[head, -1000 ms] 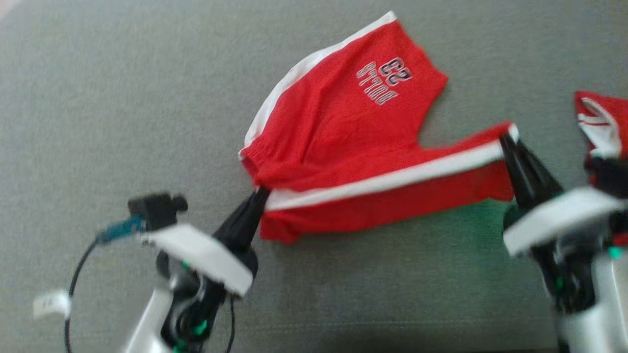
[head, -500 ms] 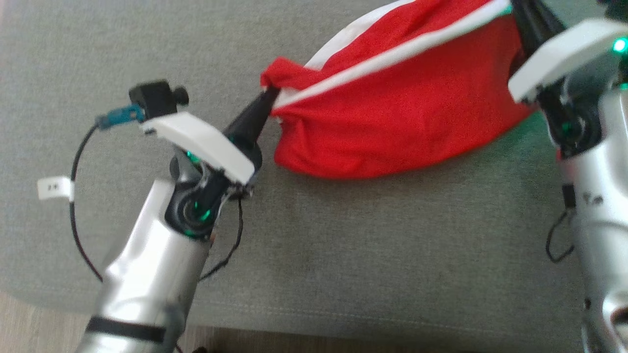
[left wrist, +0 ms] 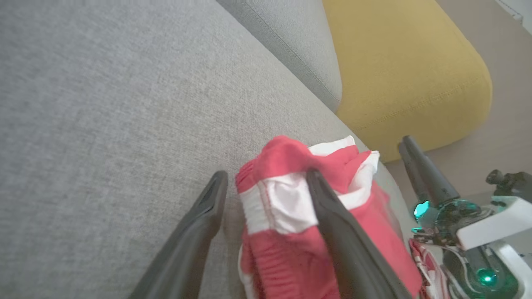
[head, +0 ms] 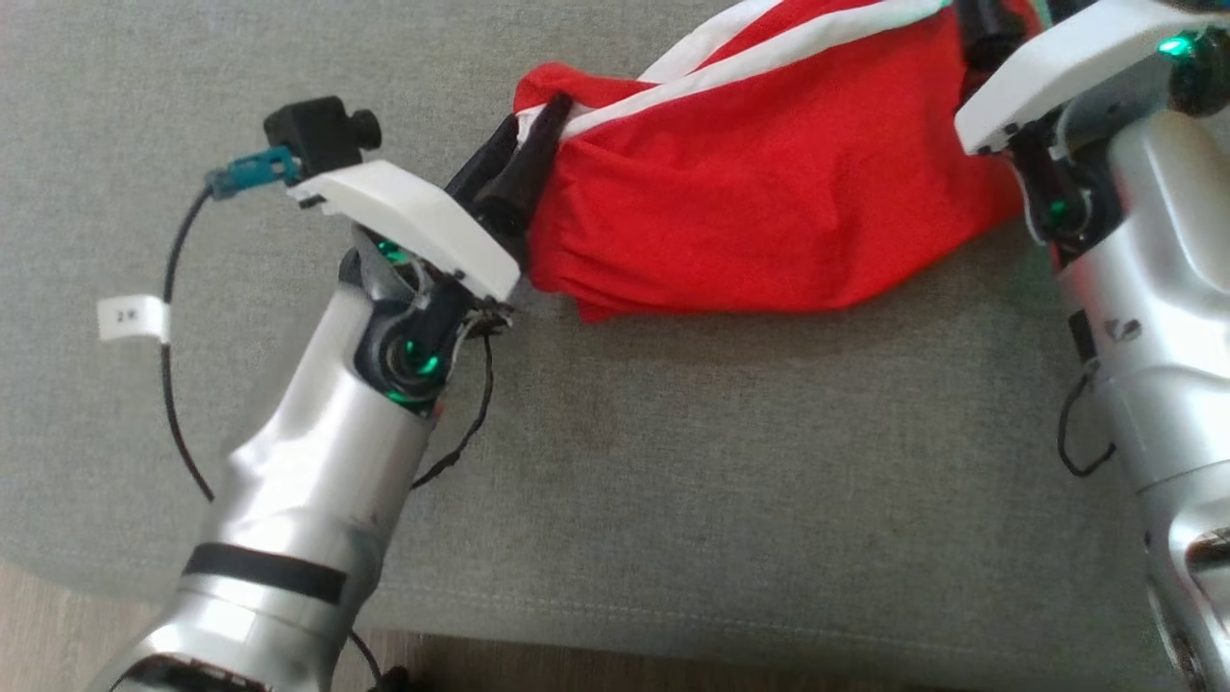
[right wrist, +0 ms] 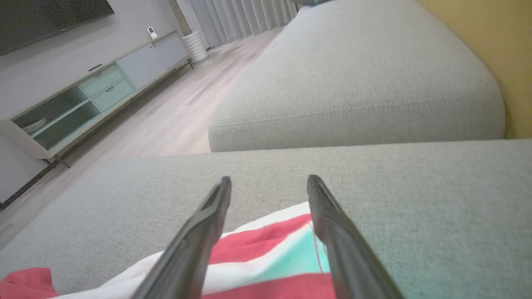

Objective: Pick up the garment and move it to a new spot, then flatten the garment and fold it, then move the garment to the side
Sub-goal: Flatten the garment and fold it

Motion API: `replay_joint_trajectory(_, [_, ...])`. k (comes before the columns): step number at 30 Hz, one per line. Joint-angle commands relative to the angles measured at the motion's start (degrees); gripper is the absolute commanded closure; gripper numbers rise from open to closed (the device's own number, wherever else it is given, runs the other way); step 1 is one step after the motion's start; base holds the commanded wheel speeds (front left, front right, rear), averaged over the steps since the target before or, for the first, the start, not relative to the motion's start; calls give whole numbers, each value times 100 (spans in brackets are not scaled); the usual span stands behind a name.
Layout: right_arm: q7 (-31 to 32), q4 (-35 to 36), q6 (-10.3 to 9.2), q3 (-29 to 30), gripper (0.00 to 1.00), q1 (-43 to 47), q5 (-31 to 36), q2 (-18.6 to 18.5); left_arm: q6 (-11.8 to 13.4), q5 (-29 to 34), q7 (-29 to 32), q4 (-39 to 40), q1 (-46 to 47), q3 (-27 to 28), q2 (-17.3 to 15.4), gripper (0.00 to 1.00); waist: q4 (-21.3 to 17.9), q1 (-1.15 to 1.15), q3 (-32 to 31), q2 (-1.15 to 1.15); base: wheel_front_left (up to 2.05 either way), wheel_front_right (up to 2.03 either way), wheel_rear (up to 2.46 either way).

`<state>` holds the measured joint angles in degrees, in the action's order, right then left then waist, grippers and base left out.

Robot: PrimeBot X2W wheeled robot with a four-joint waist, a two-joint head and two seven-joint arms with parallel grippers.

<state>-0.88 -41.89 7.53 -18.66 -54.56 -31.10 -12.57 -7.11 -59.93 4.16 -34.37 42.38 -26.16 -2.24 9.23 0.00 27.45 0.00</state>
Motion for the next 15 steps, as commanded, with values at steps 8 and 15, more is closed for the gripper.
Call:
replay_joint_trajectory(8, [-1119, 612, -4, -149, 0, 604, 448, -237, 150, 1035, -1555, 371, -494, -110, -555, 0, -216, 0, -327, 0, 0, 0, 0])
replay_joint_trajectory(15, [-1239, 1759, -4, 615, 0, 1865, 1135, -241, 740, 2182, -1911, 1761, -1165, 550, -749, 0, -405, 0, -694, 0, 0, 0, 0])
